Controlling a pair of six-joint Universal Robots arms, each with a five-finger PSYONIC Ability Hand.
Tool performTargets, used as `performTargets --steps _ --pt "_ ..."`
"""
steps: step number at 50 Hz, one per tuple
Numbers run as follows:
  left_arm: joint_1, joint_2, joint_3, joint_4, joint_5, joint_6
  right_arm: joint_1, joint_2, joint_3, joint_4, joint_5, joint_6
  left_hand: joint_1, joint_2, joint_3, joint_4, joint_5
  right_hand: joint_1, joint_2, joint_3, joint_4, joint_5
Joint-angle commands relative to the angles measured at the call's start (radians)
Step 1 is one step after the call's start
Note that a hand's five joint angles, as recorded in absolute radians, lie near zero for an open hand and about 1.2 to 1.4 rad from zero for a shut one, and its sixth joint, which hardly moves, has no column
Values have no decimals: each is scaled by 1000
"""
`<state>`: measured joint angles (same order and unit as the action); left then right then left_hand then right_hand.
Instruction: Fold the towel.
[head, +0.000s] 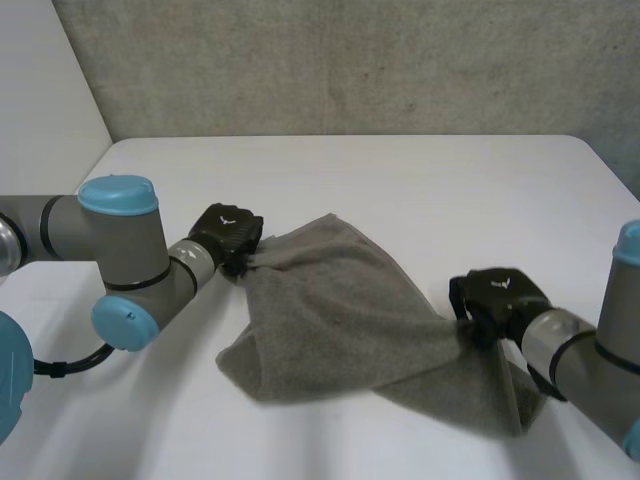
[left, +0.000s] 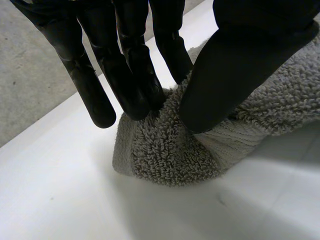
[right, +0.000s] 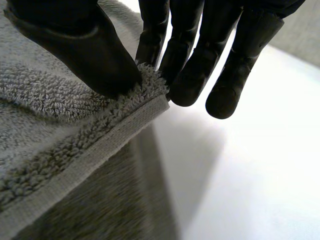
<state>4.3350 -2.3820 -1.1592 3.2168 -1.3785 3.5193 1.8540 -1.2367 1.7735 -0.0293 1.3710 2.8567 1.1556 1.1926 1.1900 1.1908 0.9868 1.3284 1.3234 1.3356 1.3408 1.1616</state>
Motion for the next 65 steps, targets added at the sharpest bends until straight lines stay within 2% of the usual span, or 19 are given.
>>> performTargets --steps 1,2,4,5,7,8,12,15,20,24,30,37,40,42,43,45,54,59,65 --pt "0 15 27 -17 -13 30 7 77 -259 41 19 -103 241 204 206 205 235 68 73 61 55 60" --pt "0 15 27 -17 -13 30 7 77 -259 42 19 -103 241 204 206 205 235 68 73 61 55 60" --pt "0 52 39 -52 -23 46 28 138 -452 90 37 -137 241 204 206 205 235 68 73 61 55 60" --pt "0 52 39 -52 -24 46 28 138 -453 91 37 -137 241 204 206 205 235 68 73 61 55 60" --pt "0 130 35 -81 -60 27 62 212 -683 133 74 -166 241 204 206 205 235 68 73 61 55 60" --pt "0 130 35 -81 -60 27 62 212 -684 134 74 -166 241 204 206 205 235 68 73 61 55 60" --pt "8 347 -64 -97 -146 -123 108 301 -1044 157 141 -180 241 204 206 205 235 68 73 61 55 60" --pt "15 469 -184 -97 -146 -202 141 301 -1095 160 142 -177 241 204 206 205 235 68 73 61 55 60" --pt "8 633 -405 -92 -143 -237 203 280 -1031 203 142 -188 241 204 206 205 235 68 73 61 55 60" --pt "6 730 -607 -92 -142 -226 232 244 -845 349 119 -238 241 204 206 205 235 68 73 61 55 60" --pt "-1 739 -792 -107 -142 -143 260 215 -573 465 42 -370 241 204 206 205 235 68 73 61 55 60" --pt "-38 739 -846 -146 -142 -48 254 175 -434 453 25 -379 241 204 206 205 235 68 73 61 55 60" --pt "-46 751 -824 -153 -142 -40 254 143 -402 427 23 -376 103 66 69 68 97 68 73 61 55 60" --pt "-52 758 -775 -155 -145 -40 254 111 -373 388 23 -370 -411 -448 -445 -446 -416 68 73 61 55 60" --pt "-52 758 -775 -155 -145 -40 254 111 -373 388 23 -370 -414 -451 -448 -449 -419 68 73 61 55 60" --pt "-69 759 -713 -157 -146 -42 252 88 -346 359 23 -369 -624 -661 -659 -660 -630 68 73 61 55 60" --pt "-109 676 -542 -144 -128 -42 249 77 -255 310 22 -370 -740 -777 -774 -775 -745 68 73 61 55 60" --pt "-166 467 -342 -135 -85 -43 249 69 -201 273 22 -372 -740 -777 -774 -775 -745 68 73 61 55 60" --pt "-176 256 -141 -152 -68 -46 248 57 -189 261 23 -372 -731 -768 -765 -766 -737 68 73 61 55 60"
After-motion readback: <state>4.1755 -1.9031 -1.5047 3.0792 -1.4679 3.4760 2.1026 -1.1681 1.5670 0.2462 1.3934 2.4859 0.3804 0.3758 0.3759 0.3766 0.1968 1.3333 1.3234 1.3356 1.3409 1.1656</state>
